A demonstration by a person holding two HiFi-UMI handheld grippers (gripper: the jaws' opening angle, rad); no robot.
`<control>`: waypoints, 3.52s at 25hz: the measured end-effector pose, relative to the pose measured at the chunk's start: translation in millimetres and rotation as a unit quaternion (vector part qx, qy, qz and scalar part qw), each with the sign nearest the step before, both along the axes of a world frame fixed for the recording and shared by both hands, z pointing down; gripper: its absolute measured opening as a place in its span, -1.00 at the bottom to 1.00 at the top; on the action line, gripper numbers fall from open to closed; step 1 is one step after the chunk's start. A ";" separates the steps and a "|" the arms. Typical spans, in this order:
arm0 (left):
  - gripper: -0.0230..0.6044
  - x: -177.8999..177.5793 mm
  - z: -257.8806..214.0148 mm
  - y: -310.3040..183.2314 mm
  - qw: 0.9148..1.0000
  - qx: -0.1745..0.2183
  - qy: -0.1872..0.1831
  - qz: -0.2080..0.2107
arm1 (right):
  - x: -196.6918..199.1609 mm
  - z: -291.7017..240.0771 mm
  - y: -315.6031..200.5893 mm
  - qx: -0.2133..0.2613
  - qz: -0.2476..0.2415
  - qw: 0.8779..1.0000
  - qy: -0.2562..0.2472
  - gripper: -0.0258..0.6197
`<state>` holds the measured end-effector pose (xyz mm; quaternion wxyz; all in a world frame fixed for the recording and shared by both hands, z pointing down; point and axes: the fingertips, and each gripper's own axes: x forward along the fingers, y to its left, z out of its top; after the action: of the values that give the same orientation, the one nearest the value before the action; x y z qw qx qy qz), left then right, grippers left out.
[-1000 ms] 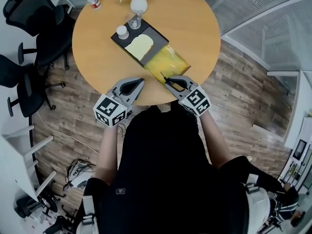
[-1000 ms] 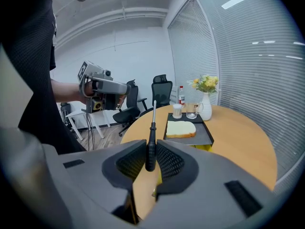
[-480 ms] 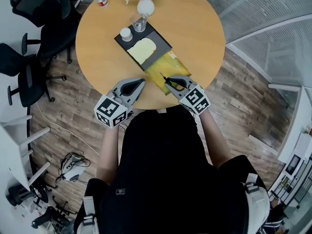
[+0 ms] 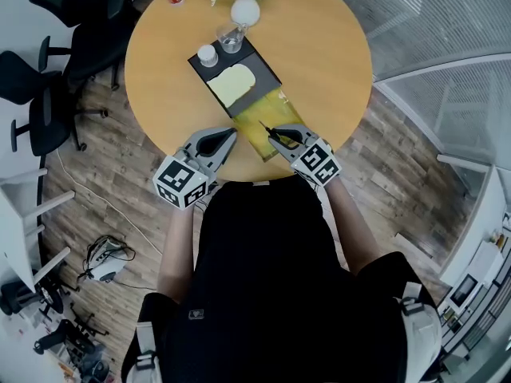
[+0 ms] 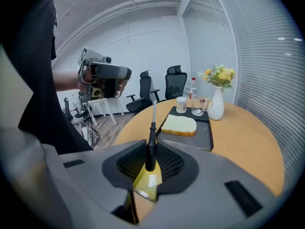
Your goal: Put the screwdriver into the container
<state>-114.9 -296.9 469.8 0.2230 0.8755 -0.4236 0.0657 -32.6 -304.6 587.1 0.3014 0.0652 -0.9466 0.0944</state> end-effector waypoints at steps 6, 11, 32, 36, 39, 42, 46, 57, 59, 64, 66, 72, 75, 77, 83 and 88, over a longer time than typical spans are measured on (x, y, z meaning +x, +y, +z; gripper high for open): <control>-0.92 2.9 2.3 -7.9 1.000 -0.006 -0.001 -0.026 | 0.3 18.4 -8.6 -0.001 -0.044 0.999 0.024 -0.73; -0.92 2.2 9.1 -10.6 0.998 -0.016 0.000 -0.053 | -1.3 38.7 -11.4 -0.004 -0.085 0.995 0.045 -0.73; -0.92 6.8 25.5 4.1 0.992 -0.048 -0.006 -0.116 | -0.1 120.0 -20.2 0.016 -0.202 0.962 0.181 -0.73; -0.92 5.1 26.8 7.5 0.991 -0.051 -0.008 -0.125 | -5.9 131.7 -19.7 -0.006 -0.199 0.961 0.193 -0.73; -0.92 4.0 28.0 11.1 0.990 -0.054 -0.008 -0.130 | -6.6 140.3 -20.8 -0.003 -0.197 0.958 0.209 -0.73; -0.92 3.6 29.3 12.9 0.990 -0.057 -0.008 -0.133 | -6.6 148.2 -22.5 -0.003 -0.192 0.956 0.223 -0.73; -0.92 5.3 30.1 13.5 0.990 -0.057 -0.006 -0.132 | -5.0 156.9 -26.2 -0.004 -0.182 0.954 0.239 -0.73; -0.92 5.2 29.3 15.6 0.989 -0.057 -0.005 -0.136 | -0.3 172.7 -30.4 -0.004 -0.173 0.945 0.277 -0.73; -0.92 5.4 28.5 15.7 0.989 -0.056 -0.004 -0.137 | -1.2 173.4 -30.9 0.000 -0.173 0.944 0.280 -0.73; -0.92 5.7 27.9 14.8 0.989 -0.054 -0.003 -0.136 | -2.7 177.1 -33.2 0.012 -0.166 0.944 0.285 -0.73; -0.92 5.0 27.0 14.5 0.989 -0.053 -0.003 -0.137 | -2.9 178.0 -33.7 0.018 -0.164 0.944 0.287 -0.73; -0.92 4.4 27.7 15.3 0.989 -0.052 -0.003 -0.137 | -1.7 177.2 -32.0 0.018 -0.163 0.944 0.286 -0.68; -0.92 3.0 27.3 16.0 0.989 -0.051 -0.003 -0.139 | -1.7 177.1 -32.2 0.014 -0.155 0.947 0.281 -0.64; -0.92 2.4 26.9 15.9 0.989 -0.049 -0.002 -0.139 | -1.8 175.6 -34.4 0.014 -0.147 0.950 0.274 -0.63; -0.92 2.7 26.5 14.9 0.990 -0.047 -0.004 -0.134 | -2.2 160.3 -37.3 0.018 -0.139 0.960 0.243 -0.80; -0.92 3.0 22.9 11.6 0.991 -0.041 -0.006 -0.128 | 3.2 149.9 -37.4 0.022 -0.138 0.963 0.231 -0.89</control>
<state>-111.9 -285.3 492.8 0.2625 0.8038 -0.5306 0.0588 -29.4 -342.0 737.0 0.5201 -0.0392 -0.8531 0.0134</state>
